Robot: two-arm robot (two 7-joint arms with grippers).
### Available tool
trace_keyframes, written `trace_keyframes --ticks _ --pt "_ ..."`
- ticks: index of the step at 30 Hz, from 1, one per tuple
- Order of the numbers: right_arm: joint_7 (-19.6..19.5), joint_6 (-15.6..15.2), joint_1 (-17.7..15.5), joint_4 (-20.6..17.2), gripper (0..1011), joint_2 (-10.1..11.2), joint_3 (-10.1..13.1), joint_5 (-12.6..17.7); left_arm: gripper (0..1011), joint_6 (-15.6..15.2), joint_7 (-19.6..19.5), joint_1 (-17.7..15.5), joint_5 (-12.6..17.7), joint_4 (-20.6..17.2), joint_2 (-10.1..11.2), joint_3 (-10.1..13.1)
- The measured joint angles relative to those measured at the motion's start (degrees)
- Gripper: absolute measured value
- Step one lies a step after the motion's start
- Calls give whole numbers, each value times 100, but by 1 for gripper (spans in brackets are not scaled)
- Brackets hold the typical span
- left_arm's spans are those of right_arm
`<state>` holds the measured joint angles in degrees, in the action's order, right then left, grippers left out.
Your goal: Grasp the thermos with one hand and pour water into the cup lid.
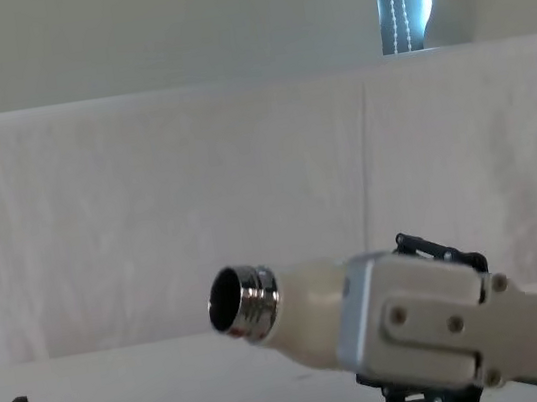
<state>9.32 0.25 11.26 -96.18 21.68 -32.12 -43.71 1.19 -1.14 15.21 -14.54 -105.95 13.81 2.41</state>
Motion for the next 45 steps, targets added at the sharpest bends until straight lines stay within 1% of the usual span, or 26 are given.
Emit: trace_keyframes --ticks 1,3,5,12,16,18,25,27,28,29,31,37,38,40,43,45 --pt "3 38 -17 10 951 -22 36 111 1001 0 0 0 0 0 0 0" --pt "4 75 -35 21 951 -44 71 208 1001 0 0 0 0 0 0 0" --pt "1 139 -86 36 951 -93 151 418 1001 0 0 0 0 0 0 0" --pt "-51 266 -238 70 951 -211 346 853 1001 0 0 0 0 0 0 0" --pt "-65 294 -292 76 951 -251 410 990 1001 0 0 0 0 0 0 0" --pt "-72 314 -348 83 951 -295 475 1120 1001 0 0 0 0 0 0 0" --pt "-80 378 -437 83 951 -367 584 1345 1001 0 0 0 0 0 0 0" --pt "-84 434 -473 86 951 -407 647 1487 1001 0 0 0 0 0 0 0" --pt "-87 479 -501 95 951 -442 700 1604 1001 0 0 0 0 0 0 0" --pt "-87 479 -501 95 951 -442 700 1604 1001 0 0 0 0 0 0 0" --pt "-87 571 -546 121 951 -512 802 1849 1001 0 0 0 0 0 0 0" --pt "-81 690 -624 168 951 -653 978 2276 1001 0 0 0 0 0 0 0" --pt "-68 706 -645 176 951 -687 1023 2391 1001 0 0 0 0 0 0 0" --pt "-52 720 -660 184 951 -718 1063 2479 1001 0 0 0 0 0 0 0" --pt "-8 742 -701 198 951 -785 1163 2711 1001 0 0 0 0 0 0 0" --pt "1 742 -706 199 951 -793 1175 2746 1001 0 0 0 0 0 0 0"
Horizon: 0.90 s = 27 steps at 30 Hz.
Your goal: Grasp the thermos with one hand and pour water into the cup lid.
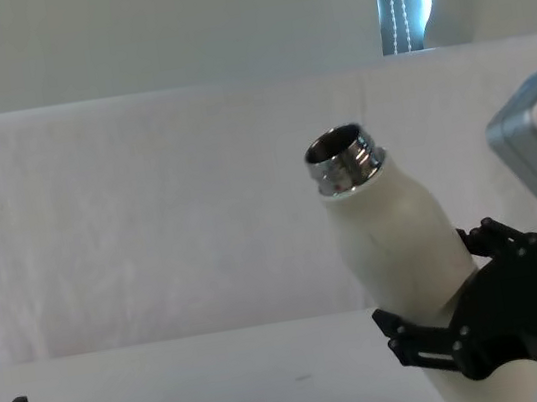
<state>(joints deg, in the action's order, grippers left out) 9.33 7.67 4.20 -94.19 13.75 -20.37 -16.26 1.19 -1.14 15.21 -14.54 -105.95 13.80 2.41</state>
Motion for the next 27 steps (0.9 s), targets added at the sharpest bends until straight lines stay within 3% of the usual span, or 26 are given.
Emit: trace_keyframes --ticks 17,27 --pt "205 -33 -77 8 951 -136 226 660 1001 0 0 0 0 0 0 0" --pt "566 238 -76 165 951 -140 342 1389 1001 0 0 0 0 0 0 0"
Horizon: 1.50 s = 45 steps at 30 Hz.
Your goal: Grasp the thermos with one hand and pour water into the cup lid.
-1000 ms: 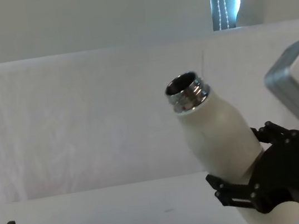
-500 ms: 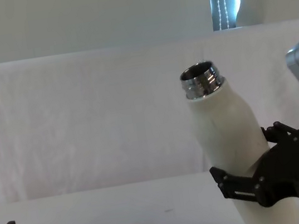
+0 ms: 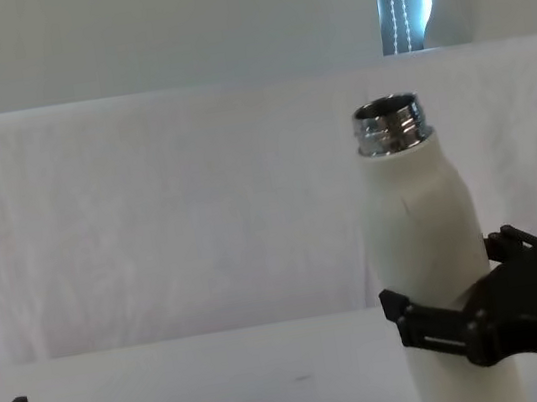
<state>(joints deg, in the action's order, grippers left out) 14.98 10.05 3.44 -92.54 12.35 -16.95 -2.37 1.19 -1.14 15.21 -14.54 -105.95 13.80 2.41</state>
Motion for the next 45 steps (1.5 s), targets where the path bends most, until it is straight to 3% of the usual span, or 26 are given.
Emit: trace_keyframes --ticks 4,27,38,45 --pt "90 65 13 59 951 12 27 233 1001 0 0 0 0 0 0 0" --pt "99 67 17 52 951 12 21 227 1001 0 0 0 0 0 0 0" --pt "229 -61 -77 74 951 -153 216 1197 1001 0 0 0 0 0 0 0" --pt "246 -122 -92 84 951 -111 176 1301 1001 0 0 0 0 0 0 0"
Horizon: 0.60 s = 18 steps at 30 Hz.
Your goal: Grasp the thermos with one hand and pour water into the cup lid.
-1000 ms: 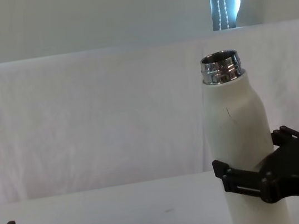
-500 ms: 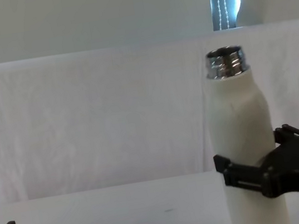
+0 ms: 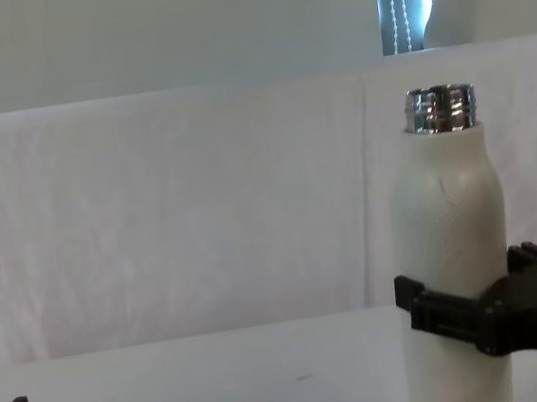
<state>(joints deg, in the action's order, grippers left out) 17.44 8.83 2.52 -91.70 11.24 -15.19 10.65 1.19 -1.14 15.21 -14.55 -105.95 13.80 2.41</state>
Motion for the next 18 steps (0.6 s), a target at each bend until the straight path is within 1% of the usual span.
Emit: trace_keyframes --ticks 6,18 --pt "-12 -17 79 120 951 64 -112 -106 1001 0 0 0 0 0 0 0" --pt "-13 -5 232 369 951 36 -257 -147 1001 0 0 0 0 0 0 0"
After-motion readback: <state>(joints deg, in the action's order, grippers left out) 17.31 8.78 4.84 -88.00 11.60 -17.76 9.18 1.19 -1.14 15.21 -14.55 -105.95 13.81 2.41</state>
